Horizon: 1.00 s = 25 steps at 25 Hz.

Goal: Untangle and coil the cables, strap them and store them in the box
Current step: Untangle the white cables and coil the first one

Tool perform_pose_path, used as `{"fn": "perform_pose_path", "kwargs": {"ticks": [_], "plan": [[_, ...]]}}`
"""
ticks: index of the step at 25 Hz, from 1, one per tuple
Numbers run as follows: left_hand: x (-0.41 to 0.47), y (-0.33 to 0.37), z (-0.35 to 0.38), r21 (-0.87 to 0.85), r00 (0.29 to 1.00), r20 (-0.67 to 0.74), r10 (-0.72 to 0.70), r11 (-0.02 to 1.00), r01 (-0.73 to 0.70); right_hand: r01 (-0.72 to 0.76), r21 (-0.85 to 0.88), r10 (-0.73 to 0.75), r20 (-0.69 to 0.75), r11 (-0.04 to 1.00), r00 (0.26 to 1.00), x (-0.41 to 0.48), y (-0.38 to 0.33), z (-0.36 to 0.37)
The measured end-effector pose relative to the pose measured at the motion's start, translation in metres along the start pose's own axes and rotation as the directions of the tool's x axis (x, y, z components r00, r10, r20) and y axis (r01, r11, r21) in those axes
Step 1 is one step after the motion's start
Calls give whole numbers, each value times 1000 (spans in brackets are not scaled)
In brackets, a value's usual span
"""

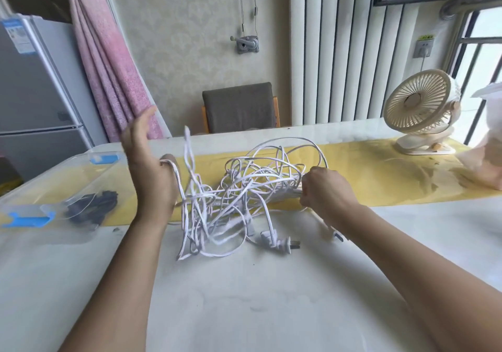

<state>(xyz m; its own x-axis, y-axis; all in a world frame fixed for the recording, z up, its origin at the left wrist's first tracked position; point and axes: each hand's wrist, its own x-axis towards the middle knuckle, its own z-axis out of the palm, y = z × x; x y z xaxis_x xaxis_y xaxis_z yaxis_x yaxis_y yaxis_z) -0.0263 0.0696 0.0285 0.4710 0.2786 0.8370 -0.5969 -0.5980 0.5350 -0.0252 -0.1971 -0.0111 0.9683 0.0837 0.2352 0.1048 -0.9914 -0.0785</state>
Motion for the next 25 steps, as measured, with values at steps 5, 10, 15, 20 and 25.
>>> {"fn": "perform_pose_path", "kwargs": {"ticks": [5, 10, 15, 20, 25], "plan": [[-35, 30, 30, -1, 586, 810, -23, 999, 40, -22, 6, 22, 33, 1000, 999, -1, 4, -6], [-34, 31, 22, 31, -178, 984, 0, 985, 173, -47, 83, 41, 67, 995, 997, 1, 7, -1], [-11, 12, -16, -196, -65, 950, 304, 748, 634, -51, 431, 17, 83, 901, 996, 3, 25, -3], [-20, 20, 18, -229, 436, 883, -174, 653, 722, 300, 475, -152, -325, 827, 933, -1, 18, -11], [-54, 21, 56, 55, 380, 788, -485, 670, 740, 509, 503, -255, -489, 699, 834, -13, -1, -15]]}}
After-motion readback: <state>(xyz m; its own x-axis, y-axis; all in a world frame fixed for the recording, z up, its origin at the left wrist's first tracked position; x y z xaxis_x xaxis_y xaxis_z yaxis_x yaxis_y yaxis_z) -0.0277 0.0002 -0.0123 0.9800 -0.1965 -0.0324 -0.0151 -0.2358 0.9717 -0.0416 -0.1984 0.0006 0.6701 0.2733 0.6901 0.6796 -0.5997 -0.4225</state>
